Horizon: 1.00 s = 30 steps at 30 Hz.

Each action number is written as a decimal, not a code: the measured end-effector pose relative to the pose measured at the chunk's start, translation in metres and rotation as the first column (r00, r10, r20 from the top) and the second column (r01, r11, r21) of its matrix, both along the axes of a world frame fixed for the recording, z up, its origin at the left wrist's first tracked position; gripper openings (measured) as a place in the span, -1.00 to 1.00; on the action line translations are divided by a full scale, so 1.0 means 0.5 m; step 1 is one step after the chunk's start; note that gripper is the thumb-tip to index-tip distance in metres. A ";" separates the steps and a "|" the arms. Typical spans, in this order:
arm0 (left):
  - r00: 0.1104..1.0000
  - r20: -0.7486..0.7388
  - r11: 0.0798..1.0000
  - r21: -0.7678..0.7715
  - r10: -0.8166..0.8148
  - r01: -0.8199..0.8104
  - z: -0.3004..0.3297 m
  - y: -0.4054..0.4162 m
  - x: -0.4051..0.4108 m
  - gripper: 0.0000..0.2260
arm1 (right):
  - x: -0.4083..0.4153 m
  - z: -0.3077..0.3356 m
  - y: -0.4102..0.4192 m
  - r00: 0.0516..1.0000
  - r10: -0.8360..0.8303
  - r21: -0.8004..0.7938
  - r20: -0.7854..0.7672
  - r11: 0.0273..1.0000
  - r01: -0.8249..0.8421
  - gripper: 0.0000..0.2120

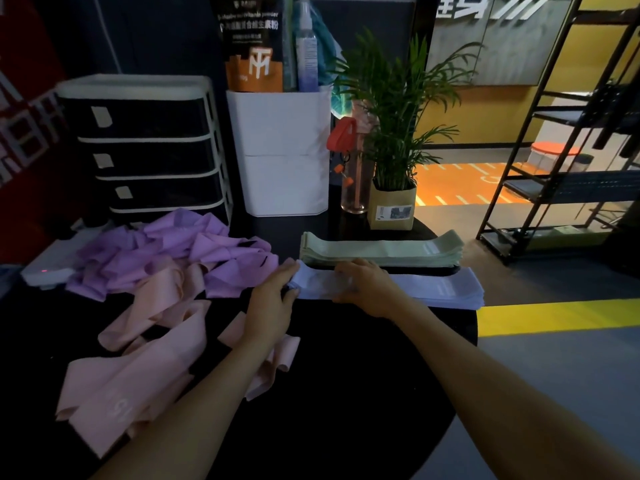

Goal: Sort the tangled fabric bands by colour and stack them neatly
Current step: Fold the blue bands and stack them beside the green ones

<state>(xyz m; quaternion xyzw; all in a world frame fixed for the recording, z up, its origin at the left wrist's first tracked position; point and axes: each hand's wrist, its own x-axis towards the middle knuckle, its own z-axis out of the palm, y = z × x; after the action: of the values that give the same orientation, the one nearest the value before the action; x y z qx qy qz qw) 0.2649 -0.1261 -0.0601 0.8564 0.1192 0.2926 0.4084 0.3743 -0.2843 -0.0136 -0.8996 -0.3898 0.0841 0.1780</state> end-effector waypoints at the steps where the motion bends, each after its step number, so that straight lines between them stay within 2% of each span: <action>1: 1.000 -0.002 1.000 0.000 0.002 -0.002 -0.001 0.002 -0.001 -0.58 | 0.000 -0.003 0.000 1.000 -0.004 0.010 -0.007 1.000 0.004 -0.43; 7: 1.000 0.005 1.000 0.004 0.022 -0.022 0.005 0.002 -0.006 -0.58 | -0.009 -0.001 0.007 1.000 0.005 0.037 0.001 0.999 -0.005 -0.47; 15: 0.999 0.025 0.999 -0.017 0.048 -0.047 0.006 -0.003 0.004 -0.59 | -0.080 -0.042 0.009 0.969 -0.108 0.258 0.222 0.965 0.048 -0.56; 18: 0.998 0.036 0.998 -0.041 0.046 -0.045 0.007 -0.002 0.000 -0.62 | -0.112 -0.060 0.015 0.959 -0.145 0.320 0.243 0.945 0.062 -0.60; 21: 0.996 0.043 0.994 -0.079 0.073 -0.069 0.016 -0.002 -0.005 -0.67 | -0.126 -0.061 0.017 0.955 -0.135 0.315 0.265 0.948 0.047 -0.63; 26: 0.997 0.031 0.997 -0.046 0.064 -0.062 0.061 0.006 -0.027 -0.78 | -0.138 -0.026 0.036 0.971 -0.067 0.321 0.231 0.947 -0.011 -0.67; 30: 0.997 0.049 0.998 0.001 0.055 -0.055 0.099 0.033 -0.075 -0.78 | -0.160 -0.006 0.070 0.992 0.020 0.285 0.126 0.957 -0.056 -0.63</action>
<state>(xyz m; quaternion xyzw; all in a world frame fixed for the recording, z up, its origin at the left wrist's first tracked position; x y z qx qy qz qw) 0.2272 -0.1096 -0.0105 0.8459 0.1324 0.3245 0.4020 0.2942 -0.2494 -0.0166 -0.8599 -0.4253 -0.0253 0.2812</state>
